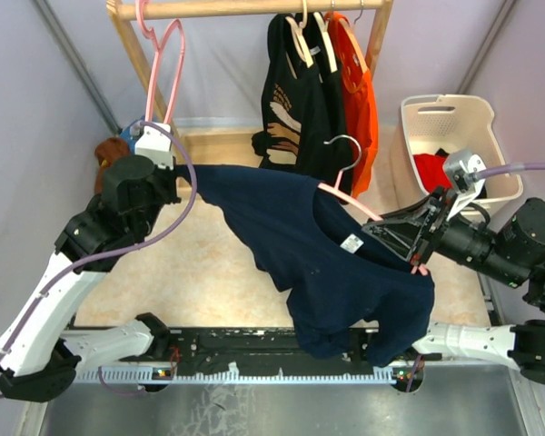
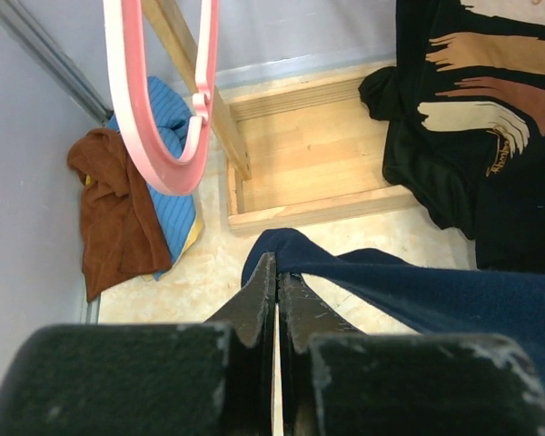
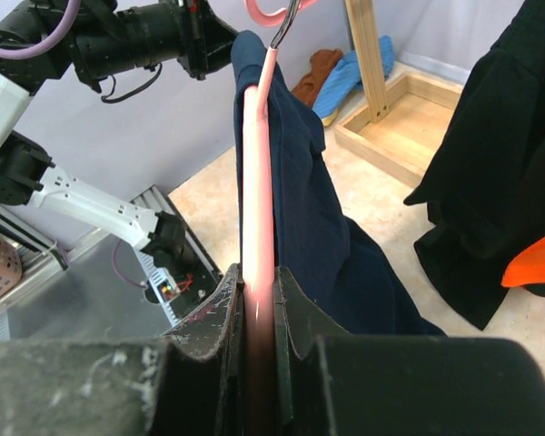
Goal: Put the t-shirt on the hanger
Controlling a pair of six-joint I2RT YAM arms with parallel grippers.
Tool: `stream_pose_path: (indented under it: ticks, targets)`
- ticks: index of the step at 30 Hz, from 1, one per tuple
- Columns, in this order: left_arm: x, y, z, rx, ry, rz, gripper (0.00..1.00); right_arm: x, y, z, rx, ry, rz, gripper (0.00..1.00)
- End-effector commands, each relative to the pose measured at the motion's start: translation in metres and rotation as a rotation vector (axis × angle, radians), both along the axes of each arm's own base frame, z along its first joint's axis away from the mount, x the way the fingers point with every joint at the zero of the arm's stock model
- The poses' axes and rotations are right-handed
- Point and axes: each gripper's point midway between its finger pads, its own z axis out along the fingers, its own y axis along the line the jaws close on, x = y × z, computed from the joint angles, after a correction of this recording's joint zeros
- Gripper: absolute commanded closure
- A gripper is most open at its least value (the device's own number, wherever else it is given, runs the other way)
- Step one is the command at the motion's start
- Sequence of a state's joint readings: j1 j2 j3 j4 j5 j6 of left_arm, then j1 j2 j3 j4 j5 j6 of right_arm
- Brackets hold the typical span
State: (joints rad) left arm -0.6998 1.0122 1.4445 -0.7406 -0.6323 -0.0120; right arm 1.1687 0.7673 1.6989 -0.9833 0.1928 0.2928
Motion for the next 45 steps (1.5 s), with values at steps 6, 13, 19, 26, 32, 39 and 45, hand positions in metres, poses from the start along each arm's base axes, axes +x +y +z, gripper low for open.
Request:
stream_pose_path:
  ticks: [6,13,19,26,32,39,45]
  targets:
    - [0.003,0.031,0.009,-0.007,-0.012,0.117,1.0,-0.003,0.01,0.017,0.141,-0.017,0.027,1.0]
    - [-0.001,0.017,0.009,-0.016,0.031,0.022,0.8,0.01,0.032,-0.003,0.078,0.019,0.006,1.0]
    - [-0.008,0.026,0.006,0.004,0.059,0.044,0.62,0.019,0.046,-0.004,0.05,0.022,-0.008,1.0]
    - [-0.018,-0.009,0.037,-0.101,0.067,-0.147,0.45,0.033,0.058,-0.009,-0.012,0.025,-0.053,1.0]
    - [-0.039,-0.077,0.082,-0.294,0.065,-0.5,0.33,0.056,0.072,-0.017,-0.079,0.025,-0.137,1.0]
    - [-0.049,-0.11,0.085,-0.412,0.097,-0.649,0.31,0.076,0.094,-0.021,-0.11,0.011,-0.187,1.0]
    - [-0.053,-0.132,0.076,-0.506,0.122,-0.736,0.32,0.084,0.111,-0.017,-0.097,-0.003,-0.187,1.0]
